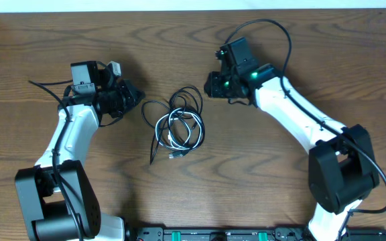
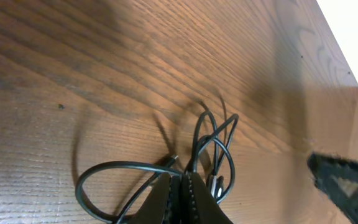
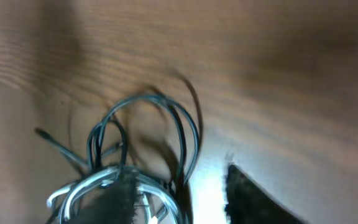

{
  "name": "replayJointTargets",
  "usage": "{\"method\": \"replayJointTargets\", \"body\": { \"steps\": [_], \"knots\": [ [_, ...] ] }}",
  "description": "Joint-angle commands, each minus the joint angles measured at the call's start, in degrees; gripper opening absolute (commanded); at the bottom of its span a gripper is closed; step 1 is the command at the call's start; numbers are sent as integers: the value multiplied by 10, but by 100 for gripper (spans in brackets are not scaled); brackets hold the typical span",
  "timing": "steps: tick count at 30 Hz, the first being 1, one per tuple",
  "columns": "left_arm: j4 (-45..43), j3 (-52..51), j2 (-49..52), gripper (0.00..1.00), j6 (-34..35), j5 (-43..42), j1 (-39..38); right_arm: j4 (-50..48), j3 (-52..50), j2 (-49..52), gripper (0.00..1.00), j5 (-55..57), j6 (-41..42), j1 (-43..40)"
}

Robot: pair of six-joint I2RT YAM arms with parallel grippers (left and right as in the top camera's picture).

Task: Untangle cables

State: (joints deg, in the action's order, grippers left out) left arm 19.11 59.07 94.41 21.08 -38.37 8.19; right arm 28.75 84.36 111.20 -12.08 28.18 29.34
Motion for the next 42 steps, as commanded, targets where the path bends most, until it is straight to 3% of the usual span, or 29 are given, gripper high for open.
{"method": "replayJointTargets", "body": {
  "steps": [1,12,16,18,21,26,31,40,42],
  "knots": [
    [-1,5,2,8,-21,-14,1,-32,0,40,47,44,-56,23],
    [-1,5,2,8,-22,-14,1,-112,0,137,56,73,-64,41],
    [-1,5,2,8,-22,-14,1,-179,0,185,53,121,-64,41],
    [-1,5,2,8,-22,-14,1,-207,0,207,42,156,-64,41],
    [-1,5,2,8,-23,-14,1,-226,0,217,1,225,-84,40],
    [-1,5,2,8,-23,-14,1,-267,0,176,1,322,-149,33],
    [-1,5,2,8,-23,-14,1,-311,0,90,1,318,-265,34],
    [-1,5,2,8,-33,-15,1,-286,0,-42,1,305,-288,41],
    [-1,5,2,8,-33,-15,1,-272,0,-73,1,253,-355,43]
  ]
}}
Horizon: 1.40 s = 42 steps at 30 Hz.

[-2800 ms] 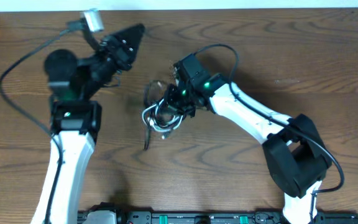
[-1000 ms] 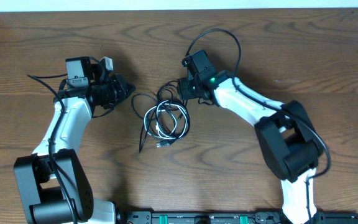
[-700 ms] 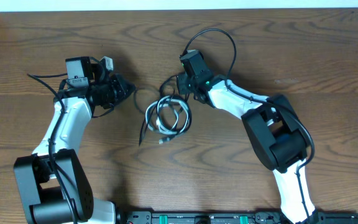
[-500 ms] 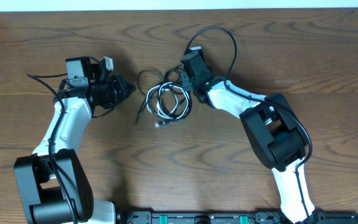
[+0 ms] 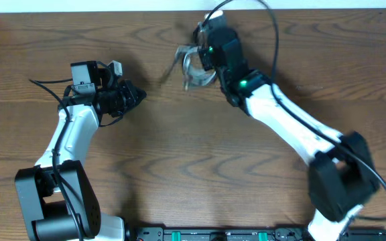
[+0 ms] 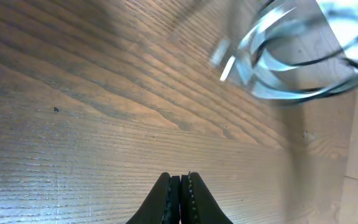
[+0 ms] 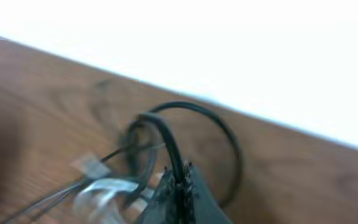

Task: Untangle cables

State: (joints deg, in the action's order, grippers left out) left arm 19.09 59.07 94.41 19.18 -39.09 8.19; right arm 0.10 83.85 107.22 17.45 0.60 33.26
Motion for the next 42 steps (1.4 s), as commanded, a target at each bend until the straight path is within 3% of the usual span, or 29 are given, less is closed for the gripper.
{"method": "replayJointTargets", "body": {
  "steps": [1,4,10,15,21,35,42],
  "knots": [
    [-1,5,2,8,-14,-8,1,24,5,-44,1,-72,-121,5],
    [-2,5,2,8,-14,-8,1,53,5,-80,1,-118,-216,8],
    [-4,5,2,8,-15,-12,1,87,5,-106,1,-62,-235,2],
    [-10,5,2,8,-42,-61,1,179,5,-106,1,-78,-194,-1],
    [-10,5,2,8,-44,-64,1,290,5,-106,1,-120,-102,-8],
    [-10,5,2,8,-59,-64,1,520,5,-106,1,-120,-103,-8],
    [-10,5,2,8,-59,-64,-6,533,5,-106,2,-280,-64,-10]
  ]
}}
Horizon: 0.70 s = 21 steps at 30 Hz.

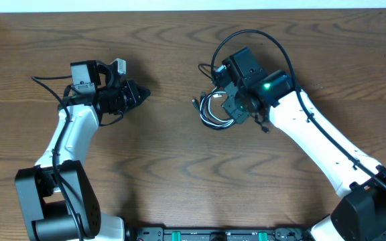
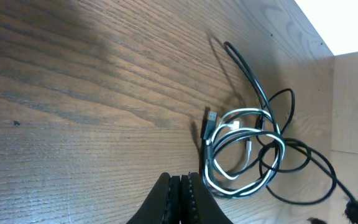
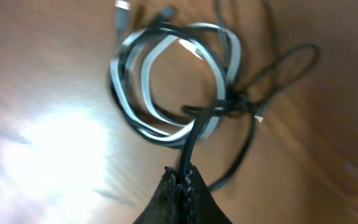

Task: Untangle cables

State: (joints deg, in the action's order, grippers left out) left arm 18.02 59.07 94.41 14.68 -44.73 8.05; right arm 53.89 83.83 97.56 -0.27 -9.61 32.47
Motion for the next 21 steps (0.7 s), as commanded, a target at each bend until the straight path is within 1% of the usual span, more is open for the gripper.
{"method": "replayJointTargets", "body": {
  "steps": [1,6,10,15,21],
  "knots": [
    [1,5,2,8,-14,-7,-9,-7,5,-9,2,-119,53,-2],
    [-2,5,2,8,-14,-7,-26,-16,5,-9,1,-143,118,-2],
    [-3,5,2,8,-13,13,-34,-26,5,-9,1,-193,153,4],
    [-3,5,2,8,-14,17,-34,-52,5,-9,1,-196,258,10],
    [-3,5,2,8,-14,17,-34,-93,5,-8,1,-193,321,12]
  ]
}}
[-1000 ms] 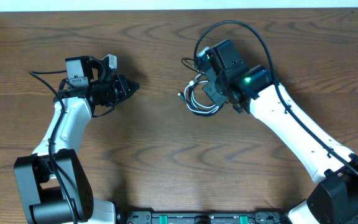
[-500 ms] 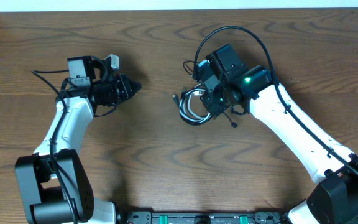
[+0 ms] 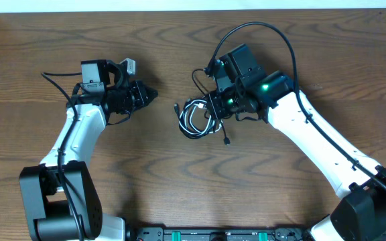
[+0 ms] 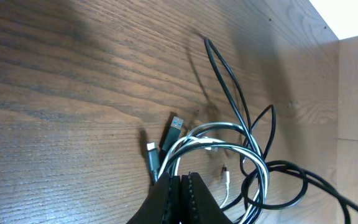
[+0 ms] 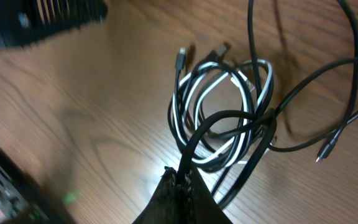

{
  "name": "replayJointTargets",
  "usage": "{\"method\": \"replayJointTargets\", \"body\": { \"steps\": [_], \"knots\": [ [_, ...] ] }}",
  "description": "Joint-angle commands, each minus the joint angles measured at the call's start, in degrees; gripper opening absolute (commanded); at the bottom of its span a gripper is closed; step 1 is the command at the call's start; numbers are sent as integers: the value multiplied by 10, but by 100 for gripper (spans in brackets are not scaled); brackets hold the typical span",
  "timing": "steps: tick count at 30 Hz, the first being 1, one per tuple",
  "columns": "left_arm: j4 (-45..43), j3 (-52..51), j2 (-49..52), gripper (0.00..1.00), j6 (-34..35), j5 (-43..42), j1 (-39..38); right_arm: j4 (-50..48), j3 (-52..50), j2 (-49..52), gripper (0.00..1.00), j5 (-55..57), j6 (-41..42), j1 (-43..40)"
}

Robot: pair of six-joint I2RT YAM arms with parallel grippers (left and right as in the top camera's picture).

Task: Untangle cables

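A tangle of cables [image 3: 196,119] lies mid-table: a black-and-white coil [image 5: 229,106] with thin black cable [image 5: 303,93] looped through it. My right gripper [image 3: 214,104] is shut on a strand of the black cable, seen at its tips [image 5: 182,177] in the right wrist view. My left gripper [image 3: 151,94] is shut on nothing, just left of the tangle. In the left wrist view its tips [image 4: 181,180] sit close before the coil [image 4: 229,149], and two plug ends [image 4: 174,124] point toward them.
The wooden table [image 3: 179,187] spreads bare around the tangle. A loose black loop [image 3: 203,73] rises behind the coil. The right arm's own cable arcs above its wrist [image 3: 273,33]. The rig bar [image 3: 213,234] runs along the near edge.
The tangle, still in my right gripper, now lies further left, closer to my left gripper. My left gripper has come a little to the right and stays shut.
The tangle first lay mid-table between both grippers, my right one open over it. Then my right gripper was shut on a black strand with the tangle hanging near the far edge. Later it was down at centre right, and now it sits nearer my left gripper.
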State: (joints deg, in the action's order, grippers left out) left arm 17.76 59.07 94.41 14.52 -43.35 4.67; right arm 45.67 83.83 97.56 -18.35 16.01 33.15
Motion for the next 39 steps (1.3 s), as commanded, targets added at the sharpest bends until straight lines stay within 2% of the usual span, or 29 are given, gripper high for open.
{"method": "replayJointTargets", "body": {
  "steps": [1,5,10,16,18,20,21,22,23,24,28,30,35,39],
  "knots": [
    [0,5,2,8,-12,3,0,-15,5,-8,1,-13,78,8],
    [0,5,2,8,-12,3,0,-30,5,0,1,-11,127,18],
    [0,5,2,8,-12,4,0,-31,5,21,1,31,236,39],
    [0,5,2,8,-12,10,0,-33,5,76,2,113,412,85],
    [0,5,2,8,-12,21,0,-36,5,92,3,137,429,96],
    [0,5,2,8,-12,25,0,-39,5,107,1,173,426,109],
    [0,5,2,8,-12,25,0,-42,5,110,4,182,420,112],
    [0,5,2,8,-12,25,0,-50,5,113,12,190,403,117],
    [0,5,2,8,-12,25,0,-59,5,113,29,193,386,120],
    [0,5,2,8,-12,25,0,-85,5,111,53,192,341,123],
    [0,5,2,8,-12,28,0,-139,6,90,76,148,244,118],
    [1,5,2,8,-12,36,0,-144,6,66,82,132,197,103],
    [44,20,-17,8,-23,48,-3,-69,6,19,84,132,127,39],
    [130,65,-42,8,-34,129,-28,8,6,22,83,132,83,-17]
  ]
}}
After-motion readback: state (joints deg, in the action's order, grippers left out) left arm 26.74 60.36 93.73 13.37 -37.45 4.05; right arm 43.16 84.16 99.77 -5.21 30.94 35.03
